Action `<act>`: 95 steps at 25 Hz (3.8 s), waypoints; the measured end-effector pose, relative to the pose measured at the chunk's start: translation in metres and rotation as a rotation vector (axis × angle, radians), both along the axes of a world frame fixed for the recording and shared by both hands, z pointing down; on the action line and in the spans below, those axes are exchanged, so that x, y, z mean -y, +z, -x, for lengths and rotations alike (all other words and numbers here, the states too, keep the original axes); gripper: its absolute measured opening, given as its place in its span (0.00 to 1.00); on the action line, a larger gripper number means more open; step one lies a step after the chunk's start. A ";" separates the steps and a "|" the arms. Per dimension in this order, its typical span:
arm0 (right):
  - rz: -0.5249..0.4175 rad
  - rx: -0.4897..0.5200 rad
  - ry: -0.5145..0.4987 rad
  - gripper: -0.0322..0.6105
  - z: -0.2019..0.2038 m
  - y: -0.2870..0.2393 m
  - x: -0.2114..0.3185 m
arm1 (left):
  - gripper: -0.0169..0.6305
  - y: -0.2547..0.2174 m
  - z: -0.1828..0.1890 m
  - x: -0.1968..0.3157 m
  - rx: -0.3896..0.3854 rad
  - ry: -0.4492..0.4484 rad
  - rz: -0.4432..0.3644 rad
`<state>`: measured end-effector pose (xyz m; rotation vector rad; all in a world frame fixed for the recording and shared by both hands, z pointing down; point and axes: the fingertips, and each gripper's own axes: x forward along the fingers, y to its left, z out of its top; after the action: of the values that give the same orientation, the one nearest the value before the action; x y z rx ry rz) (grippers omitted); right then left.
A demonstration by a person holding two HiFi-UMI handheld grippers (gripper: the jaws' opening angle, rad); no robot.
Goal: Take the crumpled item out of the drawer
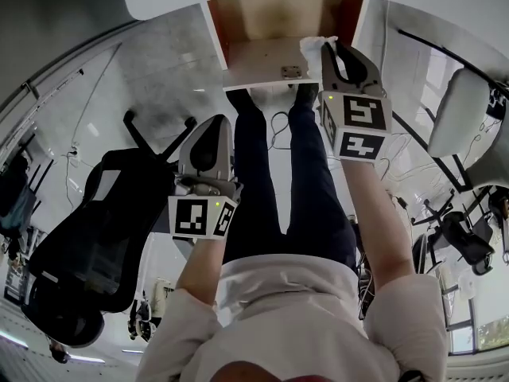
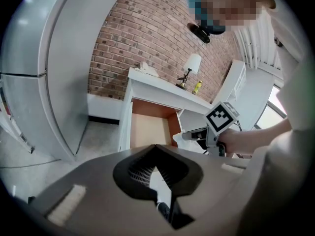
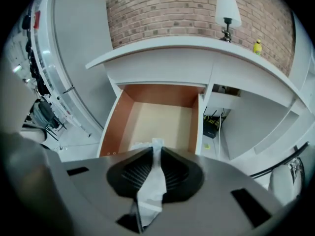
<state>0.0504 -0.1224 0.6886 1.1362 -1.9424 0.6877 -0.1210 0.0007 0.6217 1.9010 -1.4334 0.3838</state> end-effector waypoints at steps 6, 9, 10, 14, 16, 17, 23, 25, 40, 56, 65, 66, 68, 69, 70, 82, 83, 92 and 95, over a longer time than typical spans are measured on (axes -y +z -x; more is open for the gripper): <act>-0.053 0.040 0.000 0.14 0.005 -0.039 -0.037 | 0.04 -0.004 -0.006 -0.007 0.010 0.022 -0.017; -0.092 0.067 0.031 0.15 0.004 -0.051 -0.055 | 0.04 -0.003 -0.007 -0.012 0.011 0.017 -0.016; -0.096 0.070 0.038 0.15 0.003 -0.051 -0.062 | 0.04 -0.003 -0.007 -0.014 0.010 0.015 -0.014; -0.080 0.057 0.037 0.15 -0.003 -0.043 -0.085 | 0.04 -0.004 -0.012 -0.019 0.005 0.021 -0.016; -0.071 0.056 0.039 0.15 -0.005 -0.040 -0.089 | 0.04 -0.005 -0.013 -0.019 0.008 0.025 -0.023; -0.068 0.058 0.042 0.15 -0.006 -0.039 -0.090 | 0.04 -0.004 -0.013 -0.021 0.008 0.023 -0.023; -0.104 0.075 0.055 0.15 -0.009 -0.049 -0.088 | 0.04 -0.006 -0.016 -0.029 0.006 0.035 -0.023; -0.113 0.076 0.059 0.15 -0.011 -0.054 -0.089 | 0.04 -0.010 -0.016 -0.028 0.013 0.038 -0.035; -0.199 0.142 0.086 0.15 -0.019 -0.129 -0.097 | 0.04 -0.085 -0.006 -0.023 0.084 0.030 -0.138; -0.408 0.259 0.037 0.15 -0.016 -0.303 -0.079 | 0.04 -0.248 0.000 -0.015 0.139 0.002 -0.357; -0.467 0.302 -0.011 0.15 -0.006 -0.393 -0.090 | 0.04 -0.341 0.018 -0.028 0.142 -0.033 -0.446; -0.471 0.314 -0.014 0.15 -0.005 -0.402 -0.092 | 0.04 -0.350 0.020 -0.028 0.136 -0.043 -0.457; -0.483 0.333 -0.019 0.15 -0.002 -0.417 -0.093 | 0.04 -0.365 0.023 -0.024 0.130 -0.052 -0.479; -0.492 0.338 -0.023 0.15 -0.001 -0.424 -0.092 | 0.04 -0.372 0.023 -0.021 0.129 -0.052 -0.491; -0.502 0.342 -0.026 0.15 0.000 -0.430 -0.092 | 0.04 -0.378 0.024 -0.018 0.129 -0.053 -0.503; -0.631 0.371 -0.031 0.15 0.003 -0.502 -0.081 | 0.04 -0.450 0.014 0.005 0.110 0.009 -0.659; -0.645 0.371 -0.033 0.15 0.003 -0.508 -0.081 | 0.04 -0.454 0.014 0.004 0.109 0.011 -0.665; -0.737 0.385 -0.070 0.15 0.023 -0.554 -0.078 | 0.04 -0.470 0.025 0.006 0.079 0.005 -0.707; -0.748 0.399 -0.063 0.15 0.028 -0.561 -0.080 | 0.04 -0.476 0.026 0.007 0.066 0.009 -0.723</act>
<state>0.0229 -0.0427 0.1275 1.4327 -2.6822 0.1340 -0.1466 -0.0067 0.1462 2.4665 -1.7603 -0.0966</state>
